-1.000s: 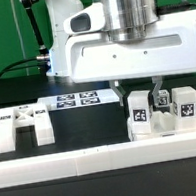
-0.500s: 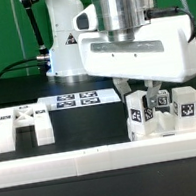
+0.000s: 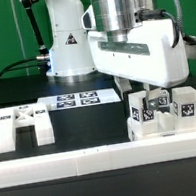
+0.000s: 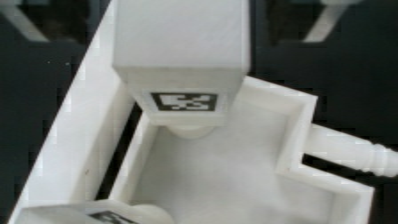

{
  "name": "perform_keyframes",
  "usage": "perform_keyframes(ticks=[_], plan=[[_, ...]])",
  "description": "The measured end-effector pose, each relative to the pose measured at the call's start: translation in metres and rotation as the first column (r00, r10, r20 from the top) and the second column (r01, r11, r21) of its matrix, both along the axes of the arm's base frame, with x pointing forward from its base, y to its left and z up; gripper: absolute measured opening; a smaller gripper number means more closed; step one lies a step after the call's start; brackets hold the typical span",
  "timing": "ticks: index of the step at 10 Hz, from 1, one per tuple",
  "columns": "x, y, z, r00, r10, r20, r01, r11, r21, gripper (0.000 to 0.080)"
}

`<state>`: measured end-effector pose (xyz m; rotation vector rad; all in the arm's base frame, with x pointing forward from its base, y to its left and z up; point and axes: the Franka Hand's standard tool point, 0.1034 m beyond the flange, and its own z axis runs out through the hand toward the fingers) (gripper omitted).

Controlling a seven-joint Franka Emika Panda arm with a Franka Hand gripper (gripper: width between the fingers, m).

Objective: Assemble chair

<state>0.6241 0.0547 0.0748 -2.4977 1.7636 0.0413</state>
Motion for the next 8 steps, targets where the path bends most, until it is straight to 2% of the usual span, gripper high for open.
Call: perform_keyframes(ticks=[1, 2, 3, 6, 8], plan=[[-0.0001, 0.0006, 0.0005, 0.999, 0.053, 0.002, -0.053, 0.999, -0.001, 0.0556], [0.0007, 0.0001, 0.0021, 0.992, 0.126, 0.011, -0.126, 0.992, -0.004, 0.0630], [0.0017, -0.0006, 0.0037, 0.968, 0.248, 0.024, -0.248, 0.969, -0.010, 0.0644], [0.0020, 0.0017, 0.0033, 0.819, 0.572, 0.050, -0.571, 0.820, -0.034, 0.0648], [0.0016, 0.0034, 0.0029, 0.713, 0.699, 0.057, -0.697, 0.715, -0.046, 0.0648]])
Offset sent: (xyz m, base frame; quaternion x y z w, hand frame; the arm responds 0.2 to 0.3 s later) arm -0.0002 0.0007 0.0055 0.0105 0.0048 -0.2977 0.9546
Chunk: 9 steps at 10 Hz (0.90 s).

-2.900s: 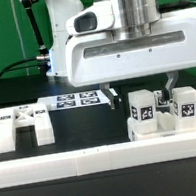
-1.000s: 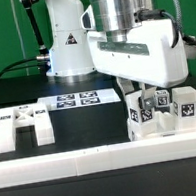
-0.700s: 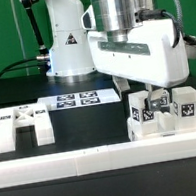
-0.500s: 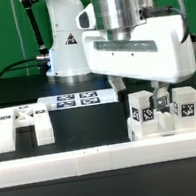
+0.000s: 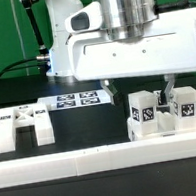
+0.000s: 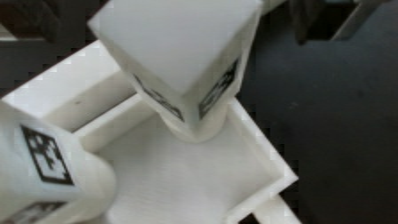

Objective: Assemble chair

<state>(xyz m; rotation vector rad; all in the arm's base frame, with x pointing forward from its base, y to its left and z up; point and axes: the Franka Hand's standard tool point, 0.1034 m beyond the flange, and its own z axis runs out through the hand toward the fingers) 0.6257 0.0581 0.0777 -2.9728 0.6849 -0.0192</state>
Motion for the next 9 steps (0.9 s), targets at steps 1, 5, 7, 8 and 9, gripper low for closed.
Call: perform_keyframes(ticks=[1, 5, 7, 8, 9], plan=[[0.0000, -0.0013, -0.0002, 0.996, 0.092, 0.007, -0.092, 0.996, -0.004, 0.0648], [0.0010, -0.0025, -0.0005, 0.932, 0.362, 0.027, -0.360, 0.932, -0.045, 0.0648], [0.0014, -0.0037, -0.0006, 0.923, 0.383, 0.028, -0.381, 0.923, -0.053, 0.0619], [0.0013, -0.0038, -0.0009, 0.923, 0.383, 0.028, -0.381, 0.923, -0.053, 0.0619], [0.0012, -0.0038, -0.0011, 0.926, 0.376, 0.028, -0.375, 0.926, -0.052, 0.0441]])
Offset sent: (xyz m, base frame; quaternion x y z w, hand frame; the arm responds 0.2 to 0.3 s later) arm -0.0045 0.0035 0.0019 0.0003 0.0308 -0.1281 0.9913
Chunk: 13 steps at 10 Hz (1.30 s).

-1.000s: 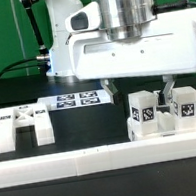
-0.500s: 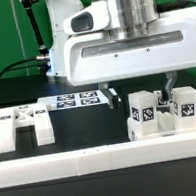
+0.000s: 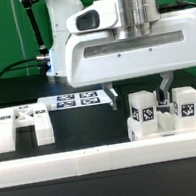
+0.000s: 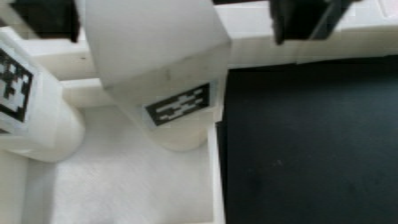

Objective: Assemble chair

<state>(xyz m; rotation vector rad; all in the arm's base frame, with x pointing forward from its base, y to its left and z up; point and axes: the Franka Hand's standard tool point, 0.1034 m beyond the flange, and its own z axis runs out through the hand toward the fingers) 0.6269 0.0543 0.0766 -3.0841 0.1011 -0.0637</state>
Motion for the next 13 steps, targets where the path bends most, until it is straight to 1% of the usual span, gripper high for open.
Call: perform_keyframes(ticks=[1, 2, 3, 5, 7, 8, 10, 11, 12, 13], plan=[[-0.0001, -0.0001, -0.0002, 1.000, -0.014, -0.001, 0.014, 1.000, 0.000, 0.0289], [-0.0001, -0.0003, -0.0002, 1.000, -0.017, -0.001, 0.017, 1.000, 0.000, 0.0289], [-0.0001, -0.0001, -0.0003, 0.998, -0.068, -0.004, 0.068, 0.998, 0.004, 0.0289], [0.0003, -0.0022, -0.0005, 0.963, -0.268, -0.019, 0.269, 0.963, 0.018, 0.0289], [0.0002, -0.0025, -0.0007, 0.867, -0.497, -0.037, 0.498, 0.867, 0.024, 0.0289], [-0.0004, -0.0020, -0.0014, 0.802, -0.595, -0.046, 0.597, 0.802, 0.027, 0.0289], [-0.0013, -0.0026, -0.0026, 0.626, -0.777, -0.062, 0.780, 0.626, 0.027, 0.0290], [-0.0004, -0.0034, -0.0027, 0.541, -0.839, -0.061, 0.841, 0.540, 0.031, 0.0290], [0.0011, -0.0038, -0.0025, 0.481, -0.875, -0.059, 0.877, 0.480, 0.039, 0.0290], [0.0013, -0.0045, -0.0026, 0.422, -0.904, -0.065, 0.907, 0.420, 0.038, 0.0290]])
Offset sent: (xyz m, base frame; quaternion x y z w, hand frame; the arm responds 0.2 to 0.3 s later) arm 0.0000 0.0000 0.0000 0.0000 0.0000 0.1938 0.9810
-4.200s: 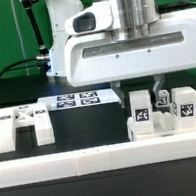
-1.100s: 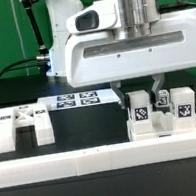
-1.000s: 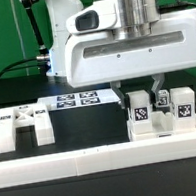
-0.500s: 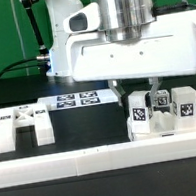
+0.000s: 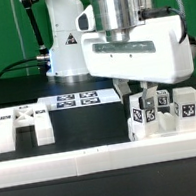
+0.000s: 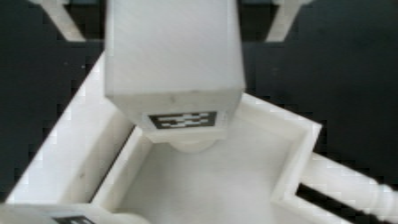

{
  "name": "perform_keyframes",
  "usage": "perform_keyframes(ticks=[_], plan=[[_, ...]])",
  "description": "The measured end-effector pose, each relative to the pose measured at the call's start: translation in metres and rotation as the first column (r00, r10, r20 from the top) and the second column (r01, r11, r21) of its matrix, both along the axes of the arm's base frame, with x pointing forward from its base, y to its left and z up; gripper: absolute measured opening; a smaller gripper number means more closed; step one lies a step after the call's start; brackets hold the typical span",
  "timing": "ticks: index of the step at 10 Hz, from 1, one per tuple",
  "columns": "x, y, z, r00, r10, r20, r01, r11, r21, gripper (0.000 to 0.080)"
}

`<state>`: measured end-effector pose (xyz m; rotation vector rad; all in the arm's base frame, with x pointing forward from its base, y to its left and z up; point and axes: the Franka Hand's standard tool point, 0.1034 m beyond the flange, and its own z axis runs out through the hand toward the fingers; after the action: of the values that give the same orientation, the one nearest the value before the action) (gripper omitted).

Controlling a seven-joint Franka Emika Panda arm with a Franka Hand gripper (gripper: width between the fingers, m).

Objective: Assemble chair

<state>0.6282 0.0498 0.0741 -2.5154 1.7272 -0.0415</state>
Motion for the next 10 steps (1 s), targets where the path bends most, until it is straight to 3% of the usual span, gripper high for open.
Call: perform_keyframes(ticks=[2, 4, 5, 6, 10], plan=[[0.0002, -0.0001, 0.0001, 0.995, -0.098, -0.005, 0.098, 0.995, 0.017, 0.0290], [0.0004, 0.0003, 0.0008, 0.999, -0.046, -0.002, 0.046, 0.999, 0.013, 0.0290], [0.0009, 0.0014, 0.0030, 1.000, 0.016, 0.003, -0.016, 1.000, 0.010, 0.0469], [0.0015, 0.0029, 0.0041, 0.998, 0.057, 0.008, -0.057, 0.998, 0.007, 0.0586], [0.0010, 0.0048, 0.0017, 0.872, 0.488, 0.029, -0.487, 0.873, -0.039, 0.0646]])
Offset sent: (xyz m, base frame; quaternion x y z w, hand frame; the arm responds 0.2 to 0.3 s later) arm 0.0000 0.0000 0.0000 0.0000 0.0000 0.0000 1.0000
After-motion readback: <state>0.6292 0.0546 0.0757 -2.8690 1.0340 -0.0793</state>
